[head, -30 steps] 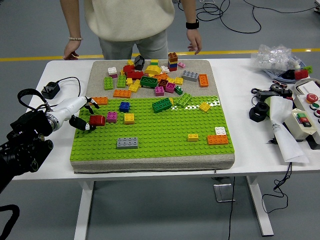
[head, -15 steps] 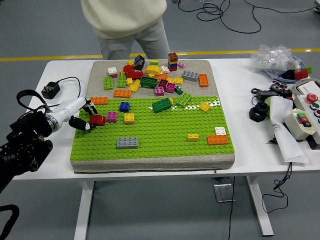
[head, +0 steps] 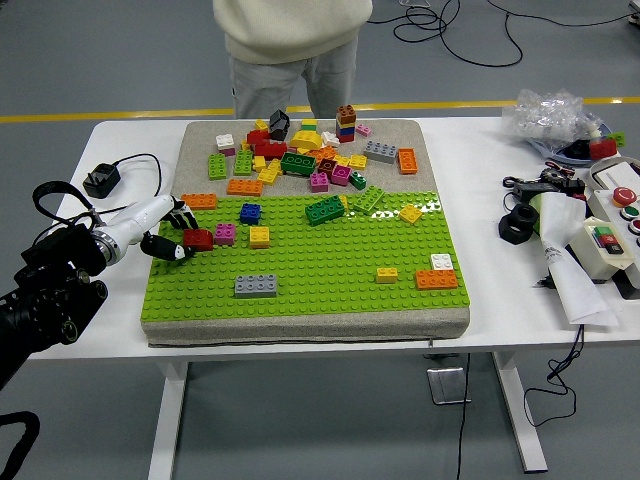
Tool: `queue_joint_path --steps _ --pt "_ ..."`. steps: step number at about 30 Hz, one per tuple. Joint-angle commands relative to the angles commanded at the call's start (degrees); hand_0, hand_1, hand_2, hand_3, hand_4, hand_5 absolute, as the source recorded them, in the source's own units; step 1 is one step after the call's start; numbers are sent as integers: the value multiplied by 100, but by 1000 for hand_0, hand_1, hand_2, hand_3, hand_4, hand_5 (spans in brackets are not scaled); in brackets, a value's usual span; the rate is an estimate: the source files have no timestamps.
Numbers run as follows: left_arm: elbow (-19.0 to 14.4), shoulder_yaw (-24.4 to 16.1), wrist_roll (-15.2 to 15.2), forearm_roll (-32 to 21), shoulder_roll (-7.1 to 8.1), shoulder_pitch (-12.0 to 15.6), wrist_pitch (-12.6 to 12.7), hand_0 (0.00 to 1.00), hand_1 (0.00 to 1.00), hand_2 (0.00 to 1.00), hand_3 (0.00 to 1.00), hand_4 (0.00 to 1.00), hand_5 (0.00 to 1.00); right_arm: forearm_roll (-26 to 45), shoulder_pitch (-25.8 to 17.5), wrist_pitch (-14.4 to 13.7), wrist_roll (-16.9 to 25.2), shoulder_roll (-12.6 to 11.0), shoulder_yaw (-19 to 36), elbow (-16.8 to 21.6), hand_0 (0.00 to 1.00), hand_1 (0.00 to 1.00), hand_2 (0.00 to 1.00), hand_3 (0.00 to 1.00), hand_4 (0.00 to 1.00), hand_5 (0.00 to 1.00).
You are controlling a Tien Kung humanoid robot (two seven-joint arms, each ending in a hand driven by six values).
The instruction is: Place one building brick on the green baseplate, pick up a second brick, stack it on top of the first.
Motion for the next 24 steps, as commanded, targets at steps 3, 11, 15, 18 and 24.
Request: queue_joint_path --steps 3,11,15,18,24 --pt "-18 -58 -5 -48 5 20 -13 639 550 516 486 631 136 -2 -3 1 0 0 5 0 760 691 736 696 947 685" --pt "-36 -189 -24 -169 35 67 -61 618 533 511 479 593 126 5 -1 -2 2 2 10 0 759 692 735 696 947 685" --pt "-26 -206 -37 -222 47 88 -71 618 533 511 479 593 126 11 -3 -3 2 3 12 0 759 692 735 696 947 685" --pt "-26 -228 -50 -294 57 105 -78 616 529 513 479 592 126 14 1 -5 3 3 12 0 760 692 734 696 947 686" --pt "-98 -343 -62 -359 90 148 -93 615 527 514 480 588 119 11 -9 1 0 1 21 0 760 692 734 696 948 686"
